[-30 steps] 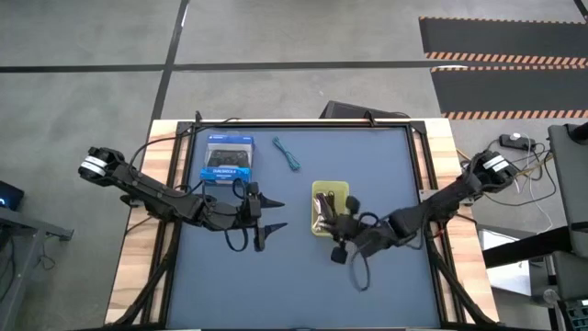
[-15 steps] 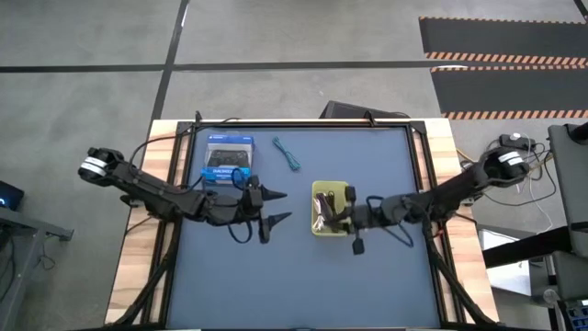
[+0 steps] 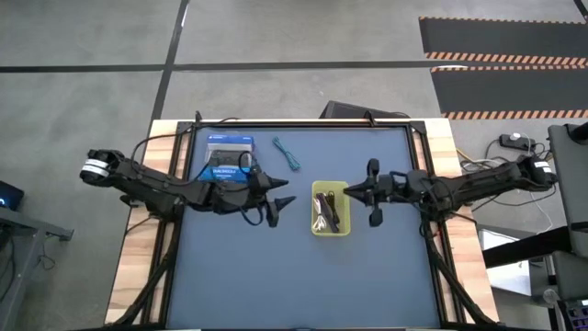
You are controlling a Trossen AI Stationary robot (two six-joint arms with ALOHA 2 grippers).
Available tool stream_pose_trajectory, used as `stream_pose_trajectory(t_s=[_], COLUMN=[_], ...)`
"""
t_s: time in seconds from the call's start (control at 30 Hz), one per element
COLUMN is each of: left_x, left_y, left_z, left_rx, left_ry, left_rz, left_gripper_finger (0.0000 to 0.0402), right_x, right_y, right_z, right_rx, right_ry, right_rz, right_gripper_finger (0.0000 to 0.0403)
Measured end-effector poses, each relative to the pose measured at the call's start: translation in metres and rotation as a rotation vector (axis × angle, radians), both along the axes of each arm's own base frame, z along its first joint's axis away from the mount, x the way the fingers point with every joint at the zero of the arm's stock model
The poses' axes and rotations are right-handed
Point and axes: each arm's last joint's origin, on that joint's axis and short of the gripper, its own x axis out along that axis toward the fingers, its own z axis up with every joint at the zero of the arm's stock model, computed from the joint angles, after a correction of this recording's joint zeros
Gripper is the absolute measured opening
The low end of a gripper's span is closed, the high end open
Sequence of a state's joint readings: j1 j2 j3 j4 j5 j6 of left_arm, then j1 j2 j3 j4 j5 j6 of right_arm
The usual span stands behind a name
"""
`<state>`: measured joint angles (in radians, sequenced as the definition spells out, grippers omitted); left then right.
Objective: Pick and place USB-C Cables
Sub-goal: Put the black blue charger cable into the yellow bin
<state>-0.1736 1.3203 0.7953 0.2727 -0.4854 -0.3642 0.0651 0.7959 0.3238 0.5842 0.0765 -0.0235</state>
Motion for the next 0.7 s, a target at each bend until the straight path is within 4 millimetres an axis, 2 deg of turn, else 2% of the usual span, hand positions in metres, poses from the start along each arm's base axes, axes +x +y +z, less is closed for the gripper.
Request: stream_pose_trajectory(t_s=[0.2,0.37,0.53,0.7], left_x=[0.021,0.039,0.053,0.067], left_y=[0.011,0.027,0.048,0.078], left_z=[0.009,0.018,0.019,0.008], left_rx=[0.022,0.021,0.095,0.223], left_ry=[0.147,0.356,0.63,0.821], left_rz=[0.046,0.042,-0.075,-0.24], left_gripper_finger=[0.0251,0.0251,0.0251,0.025], right_x=[-0.017,-0.025,-0.028,-0.029], right_y=[-0.007,-0.009,-0.009,-0.009], right_z=[-0.009,-0.011,-0.009,-0.008], right_rx=[0.004,0.006,0.006,0.002], right_ry=[-0.018,-0.036,-0.06,-0.064], right_rz=[-0.032,-0.046,-0.04,-0.039], right_gripper_finger=[0.0013,0.0013,0.0013,0.0013])
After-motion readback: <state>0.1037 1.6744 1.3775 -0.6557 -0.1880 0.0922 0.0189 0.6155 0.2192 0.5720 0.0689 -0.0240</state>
